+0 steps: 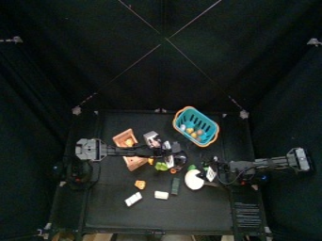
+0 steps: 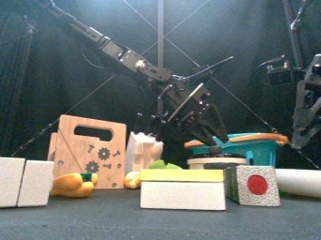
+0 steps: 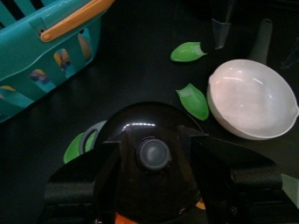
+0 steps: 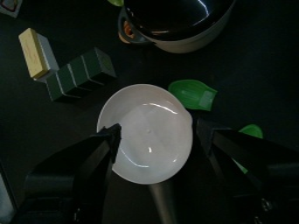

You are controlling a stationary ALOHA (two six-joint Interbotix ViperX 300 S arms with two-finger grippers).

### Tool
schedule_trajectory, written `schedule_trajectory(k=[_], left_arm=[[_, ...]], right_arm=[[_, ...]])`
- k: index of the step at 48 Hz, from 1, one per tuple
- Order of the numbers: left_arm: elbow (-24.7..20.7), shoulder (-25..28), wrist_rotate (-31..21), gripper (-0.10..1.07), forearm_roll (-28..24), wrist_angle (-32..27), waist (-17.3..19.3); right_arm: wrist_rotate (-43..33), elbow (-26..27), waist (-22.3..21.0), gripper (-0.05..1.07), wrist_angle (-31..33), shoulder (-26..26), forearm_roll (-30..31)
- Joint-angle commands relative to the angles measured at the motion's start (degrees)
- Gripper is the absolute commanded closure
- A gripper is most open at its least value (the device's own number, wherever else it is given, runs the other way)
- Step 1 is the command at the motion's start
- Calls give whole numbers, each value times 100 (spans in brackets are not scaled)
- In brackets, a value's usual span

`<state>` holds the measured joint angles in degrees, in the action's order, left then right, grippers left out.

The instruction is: Grab egg sushi

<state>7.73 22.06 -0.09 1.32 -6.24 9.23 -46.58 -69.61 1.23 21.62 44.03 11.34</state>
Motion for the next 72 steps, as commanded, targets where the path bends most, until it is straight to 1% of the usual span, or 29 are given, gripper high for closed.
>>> schedule_trajectory(k=[1,8,14,19,23,28,30,38,43,47,50,54,56,59,64,68,72], left_arm=[[-132,-290,0,12,26,62,-9],[-35,-642,9,12,9,62,-9],[185,-1011,9,12,18,62,-35],[475,-1310,18,12,0,62,-132],[712,-1521,26,13,-35,88,-202],[1020,-1758,18,13,-70,325,-281],[1222,-1925,9,13,-70,527,-334],[2206,-2522,-9,13,53,1336,-439],[2725,-2698,0,13,97,1916,-580],[3041,-2769,9,13,88,2180,-712],[3243,-2830,9,13,79,2276,-791],[3480,-2918,9,13,70,2347,-888],[3612,-2944,9,13,70,2355,-949],[3771,-2997,9,13,70,2391,-1028],[4008,-3103,26,13,62,2540,-1204],[4307,-3217,26,13,53,2584,-1371],[4544,-3366,26,13,9,2689,-1512]], right_arm=[[-9,97,-9,3,-44,-18,0],[0,176,0,3,-123,-26,35],[0,308,0,3,-246,-26,281],[9,448,26,3,-729,-123,422],[9,571,26,3,-993,-202,501],[9,738,62,3,-1327,-352,729],[0,844,88,3,-1459,-475,817],[9,1362,193,3,-1477,-1222,888],[9,1635,510,3,-1477,-1644,1072],[9,1828,817,3,-1477,-1960,1143],[9,2004,1081,3,-1477,-2320,1169],[0,2250,1248,3,-1406,-2777,1160],[0,2443,1310,3,-1336,-3067,1151],[0,2681,1371,3,-1213,-3366,1151],[9,3217,1503,3,-1020,-3929,1169],[35,3621,1573,3,-932,-4430,1169],[62,3973,1617,3,-844,-4825,1169]])
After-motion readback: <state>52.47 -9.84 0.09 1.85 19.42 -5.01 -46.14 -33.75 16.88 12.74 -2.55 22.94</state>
